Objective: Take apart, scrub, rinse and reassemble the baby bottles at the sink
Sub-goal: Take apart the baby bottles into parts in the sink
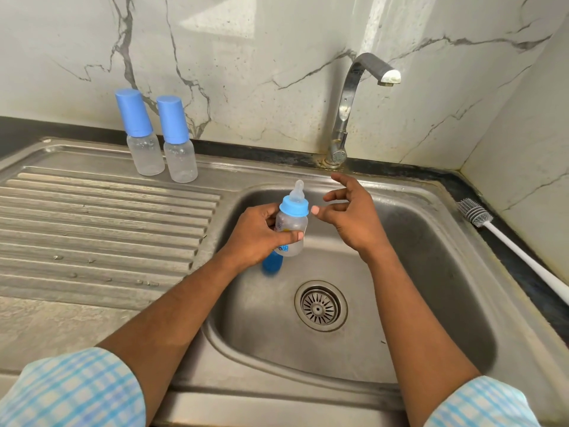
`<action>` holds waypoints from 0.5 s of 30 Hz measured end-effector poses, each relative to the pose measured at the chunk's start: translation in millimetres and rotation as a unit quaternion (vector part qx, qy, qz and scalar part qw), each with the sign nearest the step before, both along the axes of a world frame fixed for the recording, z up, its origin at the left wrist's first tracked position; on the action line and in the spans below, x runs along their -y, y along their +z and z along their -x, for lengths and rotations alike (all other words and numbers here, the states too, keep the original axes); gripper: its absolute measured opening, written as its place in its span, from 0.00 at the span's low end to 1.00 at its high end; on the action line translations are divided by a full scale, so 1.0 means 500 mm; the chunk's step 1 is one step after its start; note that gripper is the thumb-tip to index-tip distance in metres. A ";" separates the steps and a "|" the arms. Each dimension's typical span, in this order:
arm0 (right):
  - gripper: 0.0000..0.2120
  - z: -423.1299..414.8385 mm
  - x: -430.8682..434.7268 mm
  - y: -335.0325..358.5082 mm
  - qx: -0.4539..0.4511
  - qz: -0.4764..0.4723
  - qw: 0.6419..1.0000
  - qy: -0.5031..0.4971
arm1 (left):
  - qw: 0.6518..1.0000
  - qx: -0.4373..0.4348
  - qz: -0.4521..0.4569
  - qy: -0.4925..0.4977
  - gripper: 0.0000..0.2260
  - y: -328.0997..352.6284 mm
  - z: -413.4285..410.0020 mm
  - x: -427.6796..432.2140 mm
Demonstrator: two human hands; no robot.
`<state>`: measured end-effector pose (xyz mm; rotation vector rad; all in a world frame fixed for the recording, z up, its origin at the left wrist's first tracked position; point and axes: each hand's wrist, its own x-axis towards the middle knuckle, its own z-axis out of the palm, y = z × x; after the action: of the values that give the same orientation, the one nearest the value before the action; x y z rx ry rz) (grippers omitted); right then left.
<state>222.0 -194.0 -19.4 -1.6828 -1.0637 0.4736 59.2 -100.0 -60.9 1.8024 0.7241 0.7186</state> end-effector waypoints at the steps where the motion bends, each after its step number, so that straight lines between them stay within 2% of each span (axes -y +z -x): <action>1: 0.32 0.003 -0.002 0.000 -0.004 -0.006 1.000 0.008 | 1.000 -0.002 -0.004 -0.005 0.19 -0.001 -0.001 0.001; 3: 0.30 0.016 -0.007 0.001 -0.011 -0.008 0.999 0.035 | 1.000 -0.005 -0.012 -0.018 0.20 -0.003 -0.001 0.005; 8: 0.31 0.045 -0.016 -0.009 0.065 0.023 0.996 0.057 | 0.999 -0.009 -0.031 -0.029 0.24 0.001 -0.001 0.010; 11: 0.32 0.036 -0.017 -0.006 0.034 -0.004 0.999 0.037 | 0.999 -0.033 -0.030 -0.026 0.24 -0.014 -0.005 0.002; 15: 0.30 0.030 -0.017 0.012 0.024 -0.067 0.996 -0.049 | 0.992 -0.099 -0.082 0.010 0.25 -0.041 -0.015 -0.020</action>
<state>207.2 -185.5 -13.3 -1.6255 -1.0189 0.2943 66.9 -90.2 -81.6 2.0402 0.8340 0.6330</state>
